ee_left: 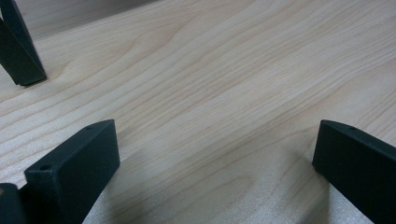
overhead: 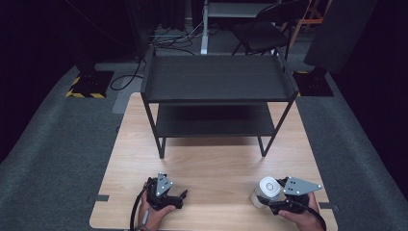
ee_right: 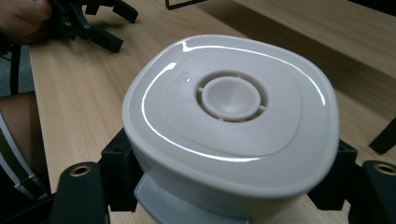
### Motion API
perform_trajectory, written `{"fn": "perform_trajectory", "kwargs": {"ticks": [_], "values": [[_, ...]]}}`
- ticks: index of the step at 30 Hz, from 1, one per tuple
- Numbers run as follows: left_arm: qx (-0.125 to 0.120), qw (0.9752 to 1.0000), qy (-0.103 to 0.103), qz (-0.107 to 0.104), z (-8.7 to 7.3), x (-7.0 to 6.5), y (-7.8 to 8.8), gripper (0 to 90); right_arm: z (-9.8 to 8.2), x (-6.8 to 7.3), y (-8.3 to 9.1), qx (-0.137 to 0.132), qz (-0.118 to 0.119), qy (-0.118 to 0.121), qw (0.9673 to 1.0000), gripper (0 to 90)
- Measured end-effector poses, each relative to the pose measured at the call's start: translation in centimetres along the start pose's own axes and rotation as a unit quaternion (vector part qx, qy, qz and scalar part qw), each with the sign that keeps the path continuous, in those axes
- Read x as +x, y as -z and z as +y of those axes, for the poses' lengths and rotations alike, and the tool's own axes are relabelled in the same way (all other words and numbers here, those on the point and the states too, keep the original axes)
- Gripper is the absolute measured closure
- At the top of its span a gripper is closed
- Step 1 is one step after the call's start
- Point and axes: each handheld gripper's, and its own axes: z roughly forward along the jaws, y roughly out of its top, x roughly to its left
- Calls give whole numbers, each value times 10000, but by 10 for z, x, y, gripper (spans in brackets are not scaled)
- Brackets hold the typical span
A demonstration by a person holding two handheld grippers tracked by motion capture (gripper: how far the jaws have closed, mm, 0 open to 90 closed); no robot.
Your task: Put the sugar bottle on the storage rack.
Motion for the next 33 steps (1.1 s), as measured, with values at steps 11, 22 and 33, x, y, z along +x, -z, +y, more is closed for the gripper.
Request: {"fn": "perform_trajectory", "kwargs": {"ticks": [11, 22, 33], "values": [[0, 10000, -1, 1, 0, 0, 0, 3, 47, -9, 1, 79, -112, -94, 9999, 281], [0, 10000, 1, 0, 0, 0, 0, 3, 97, -11, -4, 18, -196, 40, 9998, 281], [1, 10000, 2, -2, 0, 0, 0, 3, 129, -22, -6, -32, -292, 16, 9996, 281]]}}
